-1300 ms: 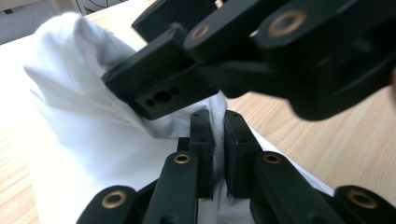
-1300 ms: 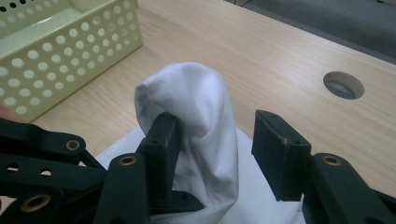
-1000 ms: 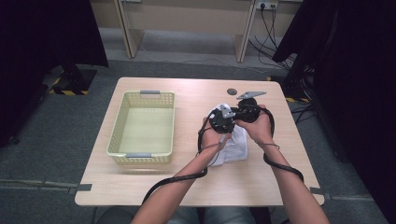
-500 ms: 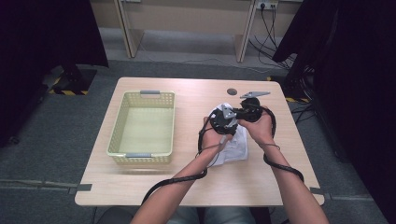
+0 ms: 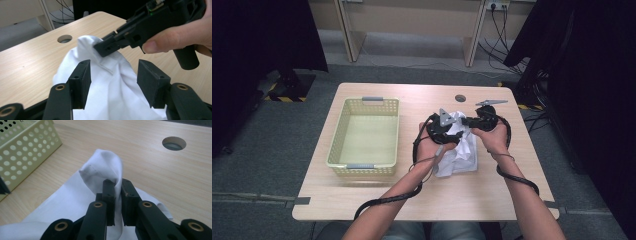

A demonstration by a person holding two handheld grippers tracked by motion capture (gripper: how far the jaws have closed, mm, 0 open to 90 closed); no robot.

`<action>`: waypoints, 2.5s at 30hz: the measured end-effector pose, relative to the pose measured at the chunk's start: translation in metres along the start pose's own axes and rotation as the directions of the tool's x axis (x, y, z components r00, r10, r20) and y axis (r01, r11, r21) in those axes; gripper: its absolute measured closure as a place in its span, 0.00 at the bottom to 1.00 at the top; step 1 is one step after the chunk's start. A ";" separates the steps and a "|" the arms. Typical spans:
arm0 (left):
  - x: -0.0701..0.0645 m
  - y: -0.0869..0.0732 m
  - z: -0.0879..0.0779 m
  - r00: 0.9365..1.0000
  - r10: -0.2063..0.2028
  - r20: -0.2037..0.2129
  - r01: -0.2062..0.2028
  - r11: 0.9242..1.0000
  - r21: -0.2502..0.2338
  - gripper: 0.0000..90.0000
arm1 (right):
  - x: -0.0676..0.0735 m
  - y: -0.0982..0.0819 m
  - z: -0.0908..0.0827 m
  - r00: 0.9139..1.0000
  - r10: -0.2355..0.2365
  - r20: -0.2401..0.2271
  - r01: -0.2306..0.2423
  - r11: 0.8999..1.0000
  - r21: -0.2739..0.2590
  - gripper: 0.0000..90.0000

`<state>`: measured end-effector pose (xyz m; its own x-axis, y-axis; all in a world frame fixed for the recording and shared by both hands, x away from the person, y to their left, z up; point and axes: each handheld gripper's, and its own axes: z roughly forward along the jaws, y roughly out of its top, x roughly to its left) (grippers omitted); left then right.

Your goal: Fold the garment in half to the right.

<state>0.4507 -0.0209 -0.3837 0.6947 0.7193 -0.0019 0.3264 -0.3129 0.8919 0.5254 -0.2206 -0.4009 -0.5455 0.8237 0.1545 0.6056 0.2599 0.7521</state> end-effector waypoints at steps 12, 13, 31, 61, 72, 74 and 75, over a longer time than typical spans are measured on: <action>0.017 -0.004 -0.014 0.998 -0.039 -0.041 0.038 0.999 -0.022 0.49 | -0.006 -0.007 0.004 0.999 0.030 0.022 -0.031 0.999 0.014 0.90; 0.017 -0.004 -0.014 0.998 -0.039 -0.041 0.038 0.999 -0.022 0.49 | -0.006 -0.007 0.004 0.999 0.030 0.022 -0.031 0.999 0.014 0.90; 0.011 -0.043 0.001 1.000 -0.001 -0.007 0.002 0.993 0.117 0.48 | -0.018 -0.015 0.009 0.996 0.064 0.063 -0.067 0.997 0.037 0.86; -0.018 -0.070 0.026 0.998 0.063 0.010 -0.064 0.984 0.163 0.46 | -0.012 -0.020 -0.002 0.991 0.000 0.130 -0.006 0.999 0.049 0.62; -0.021 -0.073 0.026 0.998 0.066 0.012 -0.067 0.985 0.157 0.46 | -0.029 -0.039 0.017 0.982 0.020 0.186 -0.041 0.993 0.110 0.61; -0.022 -0.074 0.026 0.998 0.066 0.012 -0.067 0.985 0.157 0.46 | -0.029 -0.040 0.019 0.982 0.012 0.188 -0.035 0.992 0.119 0.61; -0.022 -0.074 0.026 0.998 0.067 0.013 -0.068 0.986 0.154 0.46 | -0.028 -0.041 0.020 0.982 0.006 0.189 -0.030 0.992 0.121 0.61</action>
<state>0.4279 -0.0296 -0.4615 0.7233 0.6886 0.0522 0.3730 -0.4531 0.8096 0.5281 -0.2443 -0.4488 -0.4222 0.9058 0.0354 0.6871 0.2943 0.6642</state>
